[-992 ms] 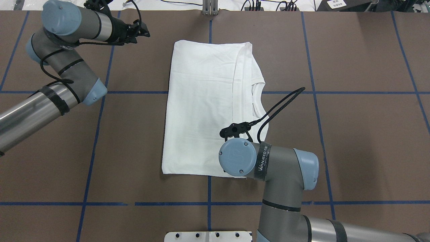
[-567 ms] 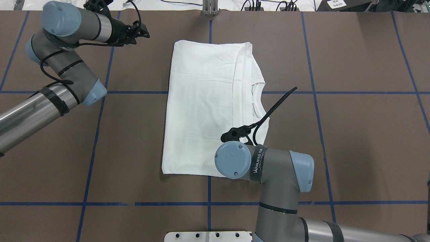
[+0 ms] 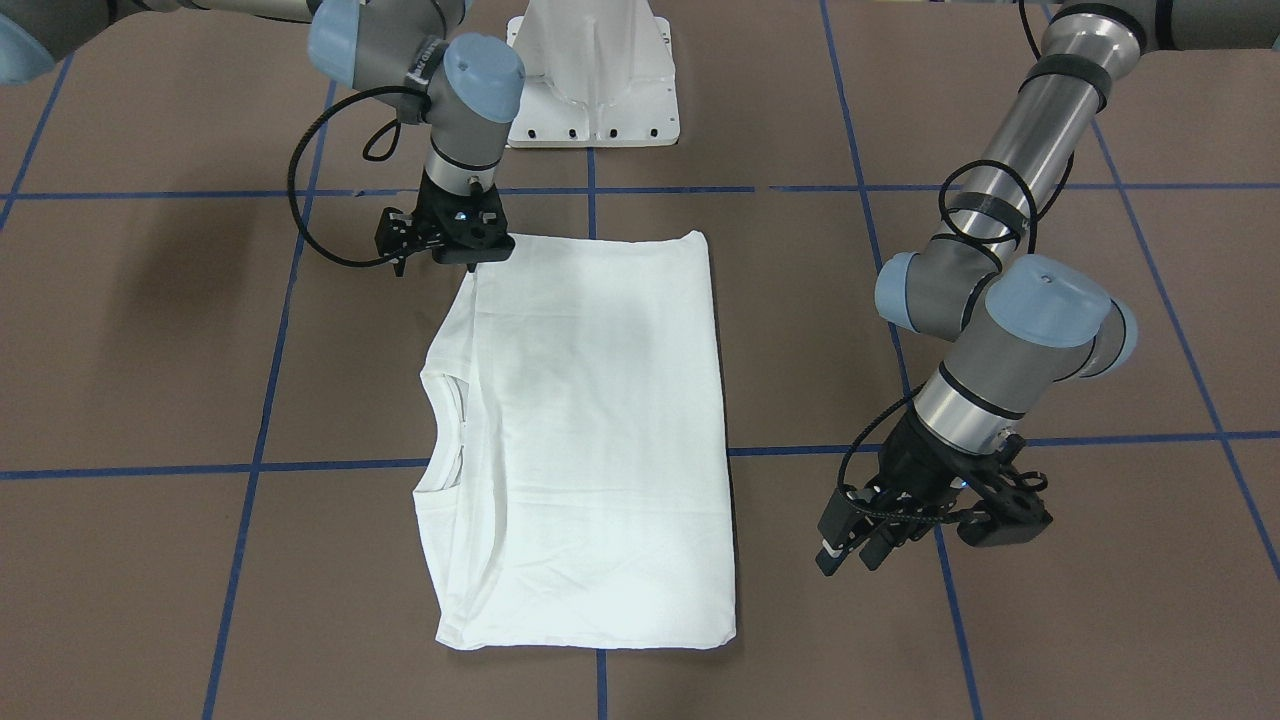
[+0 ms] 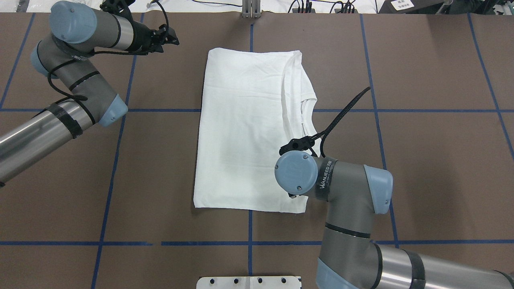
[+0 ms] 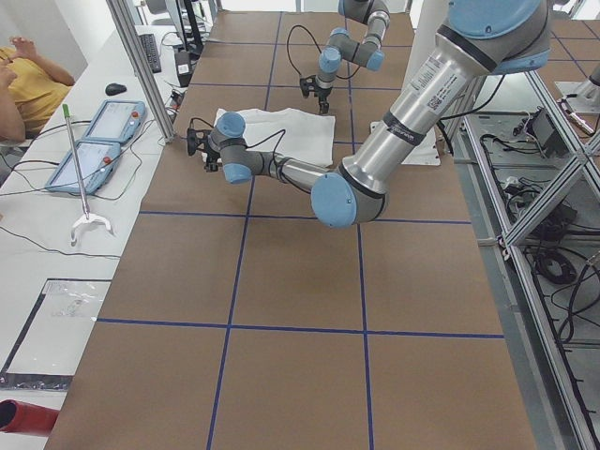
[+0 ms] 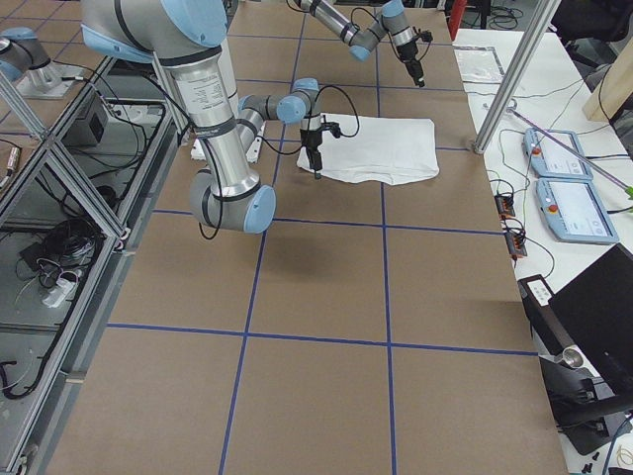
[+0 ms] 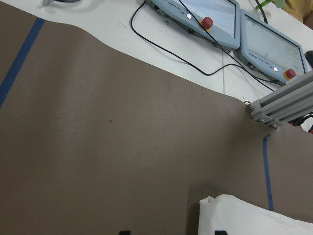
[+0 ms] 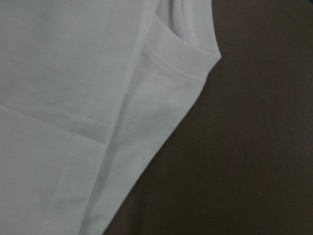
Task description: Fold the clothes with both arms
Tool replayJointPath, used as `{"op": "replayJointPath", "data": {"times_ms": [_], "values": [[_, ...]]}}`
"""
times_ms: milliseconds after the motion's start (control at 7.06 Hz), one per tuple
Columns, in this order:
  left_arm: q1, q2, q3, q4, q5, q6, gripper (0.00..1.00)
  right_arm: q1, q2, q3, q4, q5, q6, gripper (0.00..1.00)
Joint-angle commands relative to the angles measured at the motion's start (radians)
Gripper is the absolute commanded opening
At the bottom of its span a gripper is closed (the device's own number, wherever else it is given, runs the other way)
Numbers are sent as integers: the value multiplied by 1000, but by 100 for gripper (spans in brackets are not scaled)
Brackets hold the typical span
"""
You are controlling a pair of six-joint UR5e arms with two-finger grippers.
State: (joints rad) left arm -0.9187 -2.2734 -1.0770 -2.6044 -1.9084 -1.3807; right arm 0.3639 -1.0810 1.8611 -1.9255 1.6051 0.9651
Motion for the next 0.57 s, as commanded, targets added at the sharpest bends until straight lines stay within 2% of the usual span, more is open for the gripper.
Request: {"op": "replayJointPath", "data": {"times_ms": [0, 425], "values": [[0, 0, -12, 7, -1, -1, 65, 0, -70, 111, -1, 41, 73, 100], [0, 0, -20, 9, -1, -3, 65, -52, -56, 110, 179, 33, 712, 100]]}}
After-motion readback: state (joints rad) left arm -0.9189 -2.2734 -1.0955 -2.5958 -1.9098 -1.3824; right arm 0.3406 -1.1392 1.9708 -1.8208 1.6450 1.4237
